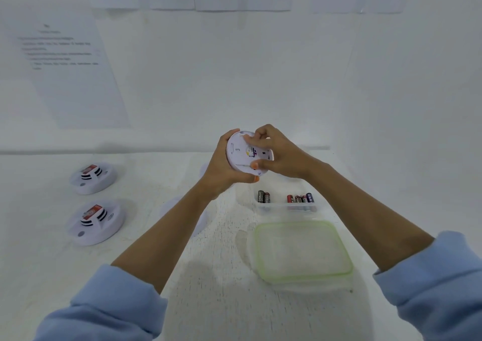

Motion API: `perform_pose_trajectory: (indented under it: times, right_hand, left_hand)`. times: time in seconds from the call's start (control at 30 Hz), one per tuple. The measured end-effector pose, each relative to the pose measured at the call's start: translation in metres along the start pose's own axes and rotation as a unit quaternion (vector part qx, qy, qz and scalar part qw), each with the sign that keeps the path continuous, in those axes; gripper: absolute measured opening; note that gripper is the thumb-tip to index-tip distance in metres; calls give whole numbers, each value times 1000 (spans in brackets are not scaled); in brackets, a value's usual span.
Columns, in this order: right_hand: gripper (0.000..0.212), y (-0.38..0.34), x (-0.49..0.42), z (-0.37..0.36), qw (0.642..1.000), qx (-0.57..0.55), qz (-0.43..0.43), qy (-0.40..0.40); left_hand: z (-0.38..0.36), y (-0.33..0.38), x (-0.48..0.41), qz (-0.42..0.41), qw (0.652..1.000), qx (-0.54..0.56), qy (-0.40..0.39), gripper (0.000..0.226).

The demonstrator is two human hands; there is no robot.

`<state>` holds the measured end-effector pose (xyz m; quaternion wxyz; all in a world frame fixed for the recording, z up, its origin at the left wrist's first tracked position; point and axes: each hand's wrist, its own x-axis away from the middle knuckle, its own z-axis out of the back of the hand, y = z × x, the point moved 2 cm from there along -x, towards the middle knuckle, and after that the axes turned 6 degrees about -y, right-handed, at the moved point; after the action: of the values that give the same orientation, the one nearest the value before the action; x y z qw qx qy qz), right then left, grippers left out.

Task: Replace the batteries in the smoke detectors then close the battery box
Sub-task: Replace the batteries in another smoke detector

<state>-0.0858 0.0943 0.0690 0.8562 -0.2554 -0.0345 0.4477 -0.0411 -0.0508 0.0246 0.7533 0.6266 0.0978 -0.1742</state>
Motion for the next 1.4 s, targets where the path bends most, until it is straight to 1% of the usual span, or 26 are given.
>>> perform_pose_trajectory:
  times: [0.1,0.27,0.3,0.37,0.43,0.47,0.5,0.53,0.57,0.67,0.73,0.77,0.8,0.87,0.93,1.0,1.03,1.07,1.13,1.17,1.2,1.3,1.4]
  right_hand:
    - [56,3,-1,-6,999,-31,-7,23]
    - [57,6,0,-6,997,-75,-9,27]
    - [56,5,0,-5,997,-78,-9,27]
    - [55,0,1,-3,995,-97,-24,23]
    - [58,-8,2,-5,988,-149,-40,13]
    - [61,-12,1,-7,984,-173,-42,15]
    - [65,-15,0,-10,980,-194,-44,25]
    - [70,-17,-2,-13,974,-218,-43,44]
    - [72,-20,-3,-16,968,-238,-39,66]
    - [73,-27,-11,-26,957,-270,-14,108]
    - [68,-33,-18,-34,942,-309,-16,129]
    - [63,-35,-22,-39,929,-341,-31,143]
    - [56,-36,-27,-44,908,-385,-56,158]
    - [43,-39,-37,-57,843,-497,-121,170]
    - [35,-45,-50,-72,779,-585,-156,162]
    - [32,-51,-66,-86,748,-624,-160,158]
    - [33,-54,-74,-93,740,-635,-158,157]
    - [35,-58,-82,-100,731,-646,-158,155]
    - [38,-64,-99,-114,710,-670,-163,142]
    - [39,-67,-108,-121,708,-672,-171,131]
    - [41,-68,-115,-128,719,-659,-186,120]
    - [54,-68,-134,-145,788,-566,-229,79]
    - [71,-68,-149,-160,819,-517,-239,75]
  left_hand:
    - [0,0,-1,-8,1000,-6,9,93]
    - [2,3,-2,-23,999,-34,9,98]
    - [3,5,-2,-29,998,-49,7,97]
    - [3,12,-2,-34,994,-104,11,86]
    - [5,19,-2,-52,984,-166,29,74]
    - [6,18,-1,-50,981,-183,41,80]
    - [8,18,0,-41,980,-185,54,92]
    - [10,17,3,-25,979,-193,65,104]
    - [11,18,5,-15,975,-207,73,110]
    - [17,21,9,-20,956,-275,98,114]
    - [24,17,12,-21,951,-292,98,112]
    - [29,13,14,-21,957,-277,87,110]
    - [35,8,18,-11,966,-248,74,107]
    - [49,2,27,31,979,-185,84,99]
    - [68,-4,39,112,983,-88,120,81]
    - [89,-12,46,186,972,64,126,54]
    - [99,-15,49,210,963,122,119,46]
    - [109,-19,50,221,957,154,114,44]
    - [131,-26,52,224,951,178,119,49]
    - [143,-30,53,224,950,179,119,54]
    - [154,-36,54,224,952,174,116,59]
    - [183,-53,55,222,955,165,109,67]
    - [201,-69,54,222,960,144,93,67]
